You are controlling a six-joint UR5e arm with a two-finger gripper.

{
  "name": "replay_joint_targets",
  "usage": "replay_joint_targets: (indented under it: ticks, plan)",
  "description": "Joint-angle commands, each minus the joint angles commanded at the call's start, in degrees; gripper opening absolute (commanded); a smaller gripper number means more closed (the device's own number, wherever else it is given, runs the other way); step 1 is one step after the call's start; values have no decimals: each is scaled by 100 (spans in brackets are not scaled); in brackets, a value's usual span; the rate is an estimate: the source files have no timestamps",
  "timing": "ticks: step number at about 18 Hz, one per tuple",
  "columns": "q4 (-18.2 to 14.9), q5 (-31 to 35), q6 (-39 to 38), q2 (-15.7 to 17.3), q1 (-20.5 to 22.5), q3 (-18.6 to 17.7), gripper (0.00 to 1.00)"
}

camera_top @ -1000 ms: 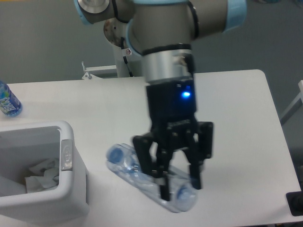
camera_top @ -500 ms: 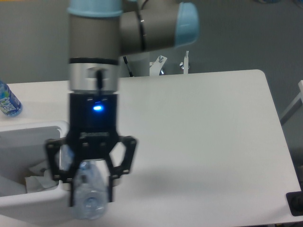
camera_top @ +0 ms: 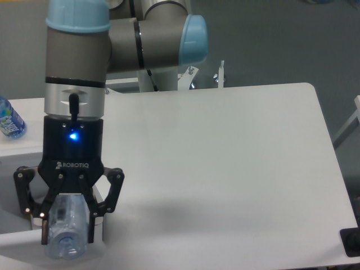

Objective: Place the trash in the trash can
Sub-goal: 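Lift the bottle and carry it over the trash bin, lowering inside, then open the gripper to release the bottle into the bin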

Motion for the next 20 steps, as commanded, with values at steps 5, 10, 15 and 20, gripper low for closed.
replay_joint_targets:
  ticks: [5, 10, 15, 20]
  plan:
    - [0, -18, 9, -9, -70, 0, 50]
    - [0, -18, 9, -61, -176, -35, 51]
    - [-9, -18, 9, -158, -325, -96, 53]
    - [-9, -18, 17, -149, -352, -246, 66]
